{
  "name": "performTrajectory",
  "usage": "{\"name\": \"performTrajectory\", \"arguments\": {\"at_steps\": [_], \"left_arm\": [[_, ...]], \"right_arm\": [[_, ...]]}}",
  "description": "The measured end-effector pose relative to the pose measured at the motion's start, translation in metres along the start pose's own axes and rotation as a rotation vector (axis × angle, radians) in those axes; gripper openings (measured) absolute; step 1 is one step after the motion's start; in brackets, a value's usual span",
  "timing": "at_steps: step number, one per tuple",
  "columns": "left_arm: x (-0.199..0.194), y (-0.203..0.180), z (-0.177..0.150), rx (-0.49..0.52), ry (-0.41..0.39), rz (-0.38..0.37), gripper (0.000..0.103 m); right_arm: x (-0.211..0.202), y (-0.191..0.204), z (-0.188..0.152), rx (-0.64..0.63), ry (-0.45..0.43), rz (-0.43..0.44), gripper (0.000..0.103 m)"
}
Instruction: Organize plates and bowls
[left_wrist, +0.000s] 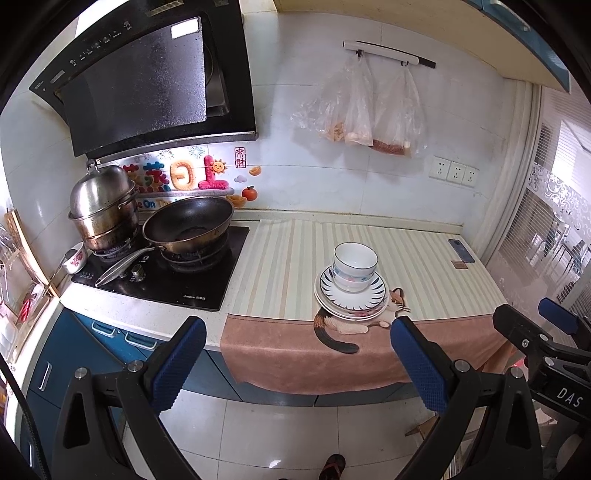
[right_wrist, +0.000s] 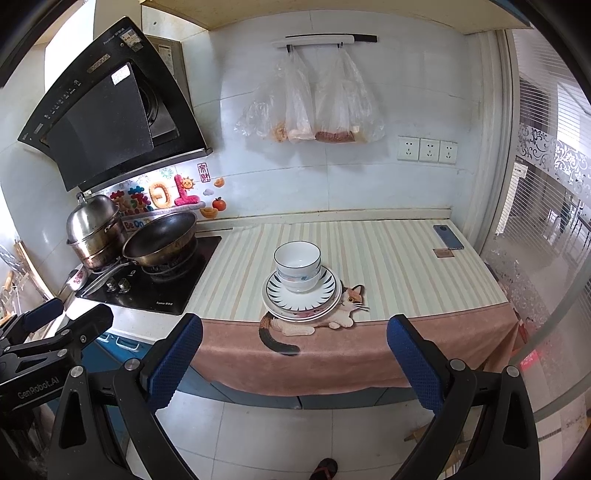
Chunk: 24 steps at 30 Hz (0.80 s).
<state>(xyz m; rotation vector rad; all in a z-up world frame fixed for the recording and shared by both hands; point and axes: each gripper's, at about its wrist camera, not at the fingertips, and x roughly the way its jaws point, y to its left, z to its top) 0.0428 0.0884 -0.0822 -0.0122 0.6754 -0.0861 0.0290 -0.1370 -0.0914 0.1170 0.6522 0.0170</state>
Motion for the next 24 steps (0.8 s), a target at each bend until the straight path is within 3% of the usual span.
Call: {"name": "performTrajectory", "arguments": {"at_steps": [24], "left_arm": [[0.0005, -0.003, 0.0024, 0.004, -0.015, 0.017, 0.102]], "right_arm": [[0.0067, -0.0065, 0.0073, -0.004, 0.005, 0.001, 0.102]]}}
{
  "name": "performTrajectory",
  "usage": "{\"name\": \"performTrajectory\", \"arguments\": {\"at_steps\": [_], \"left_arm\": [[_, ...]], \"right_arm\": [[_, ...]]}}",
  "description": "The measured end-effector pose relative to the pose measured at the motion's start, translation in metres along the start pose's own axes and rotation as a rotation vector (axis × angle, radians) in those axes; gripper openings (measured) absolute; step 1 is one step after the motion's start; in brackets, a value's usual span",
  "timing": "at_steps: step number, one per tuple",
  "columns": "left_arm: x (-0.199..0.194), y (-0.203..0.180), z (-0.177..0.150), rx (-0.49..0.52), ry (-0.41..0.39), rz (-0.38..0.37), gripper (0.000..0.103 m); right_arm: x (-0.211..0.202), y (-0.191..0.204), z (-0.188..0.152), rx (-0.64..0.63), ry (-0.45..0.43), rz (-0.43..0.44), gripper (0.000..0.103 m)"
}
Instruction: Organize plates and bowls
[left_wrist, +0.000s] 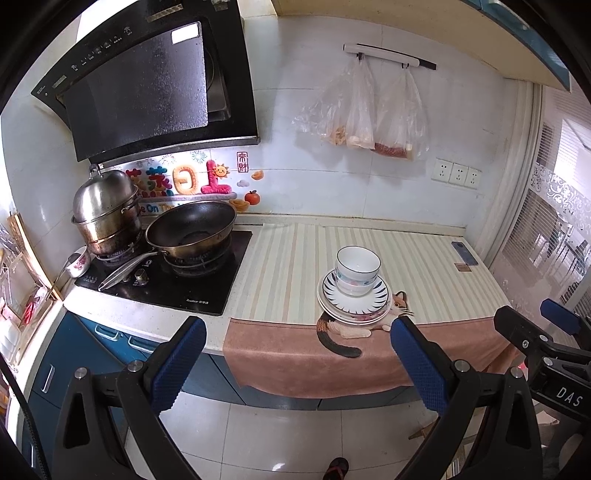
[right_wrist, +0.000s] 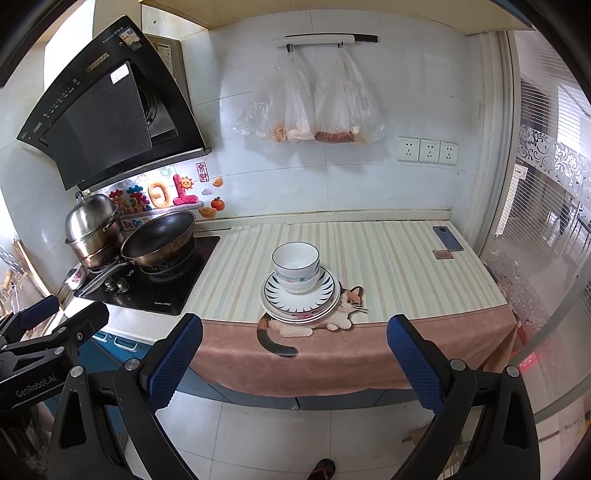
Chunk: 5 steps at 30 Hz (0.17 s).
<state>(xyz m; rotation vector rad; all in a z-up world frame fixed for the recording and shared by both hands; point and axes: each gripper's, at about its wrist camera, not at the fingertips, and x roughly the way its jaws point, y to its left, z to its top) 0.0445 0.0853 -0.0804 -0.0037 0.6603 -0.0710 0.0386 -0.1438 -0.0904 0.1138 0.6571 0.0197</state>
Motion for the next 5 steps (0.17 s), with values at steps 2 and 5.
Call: {"name": "performTrajectory", "arguments": {"at_steps": [2, 5], "left_arm": [[-0.0005, -0.0004, -0.0004, -0.001, 0.001, 0.0, 0.102], [-0.0005, -0.001, -0.0003, 0.001, 0.001, -0.001, 0.102]], "right_arm": [[0.0004, -0.0009, 0.0003, -0.001, -0.002, 0.001, 0.102], [0.0003, -0.0017, -0.0004, 0.0, -0.003, 0.0, 0.102]]}}
